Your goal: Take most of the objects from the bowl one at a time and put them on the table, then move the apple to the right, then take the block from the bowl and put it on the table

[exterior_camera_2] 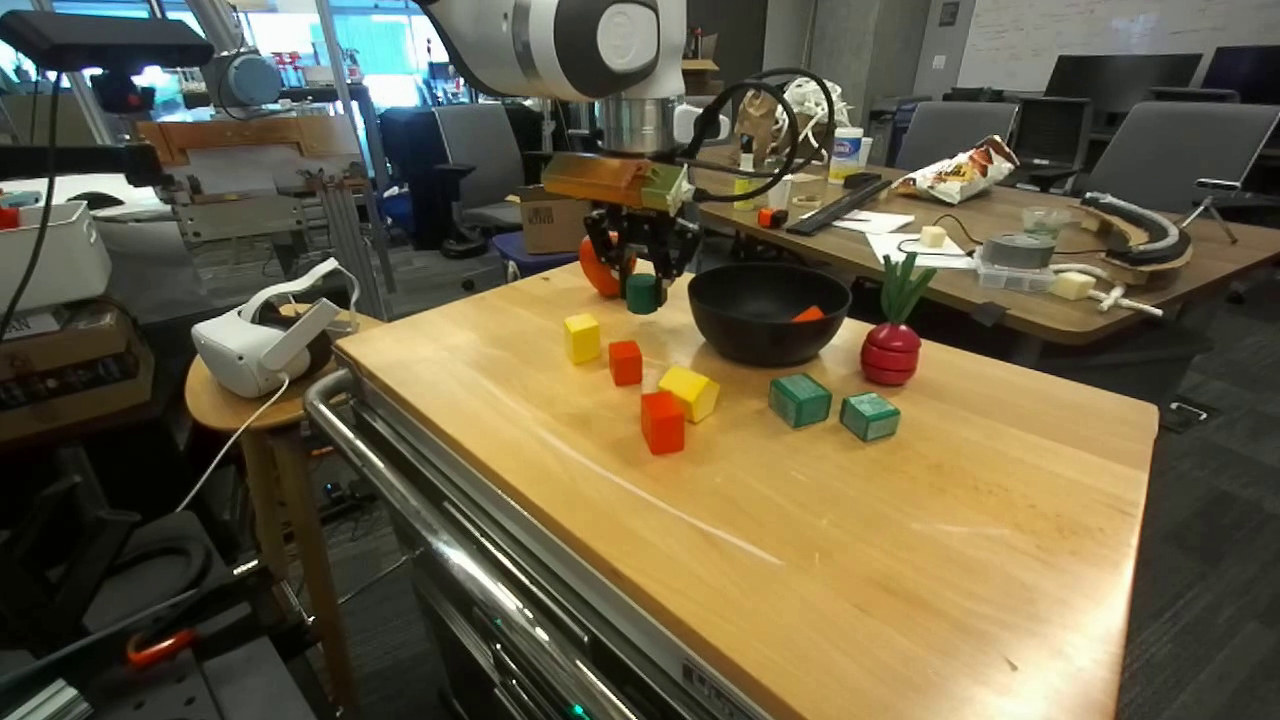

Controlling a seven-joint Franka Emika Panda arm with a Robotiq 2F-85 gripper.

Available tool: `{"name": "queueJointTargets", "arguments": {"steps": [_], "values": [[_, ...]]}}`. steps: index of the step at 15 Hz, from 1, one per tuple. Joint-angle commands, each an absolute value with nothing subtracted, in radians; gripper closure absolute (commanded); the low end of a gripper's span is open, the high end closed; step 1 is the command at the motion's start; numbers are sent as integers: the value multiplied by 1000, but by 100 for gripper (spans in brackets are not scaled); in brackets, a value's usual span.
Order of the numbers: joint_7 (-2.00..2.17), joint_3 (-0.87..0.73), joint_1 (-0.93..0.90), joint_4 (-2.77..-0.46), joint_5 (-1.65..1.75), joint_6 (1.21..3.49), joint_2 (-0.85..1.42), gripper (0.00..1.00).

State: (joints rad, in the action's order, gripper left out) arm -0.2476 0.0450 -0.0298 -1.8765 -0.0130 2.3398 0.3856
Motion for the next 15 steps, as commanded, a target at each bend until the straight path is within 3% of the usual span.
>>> {"name": "queueJointTargets", "arguments": {"steps": [1, 2, 4, 7, 15], "values": [[-241, 59, 2, -1804, -53, 2283, 406, 57], [-239, 57, 7, -1806, -56, 2282, 397, 32], [-234, 46, 12, -1837, -36, 2295, 343, 25], [-247, 45, 31, -1879, -44, 2300, 246, 0], [-240, -7, 83, -1869, -111, 2204, 194, 1]]}}
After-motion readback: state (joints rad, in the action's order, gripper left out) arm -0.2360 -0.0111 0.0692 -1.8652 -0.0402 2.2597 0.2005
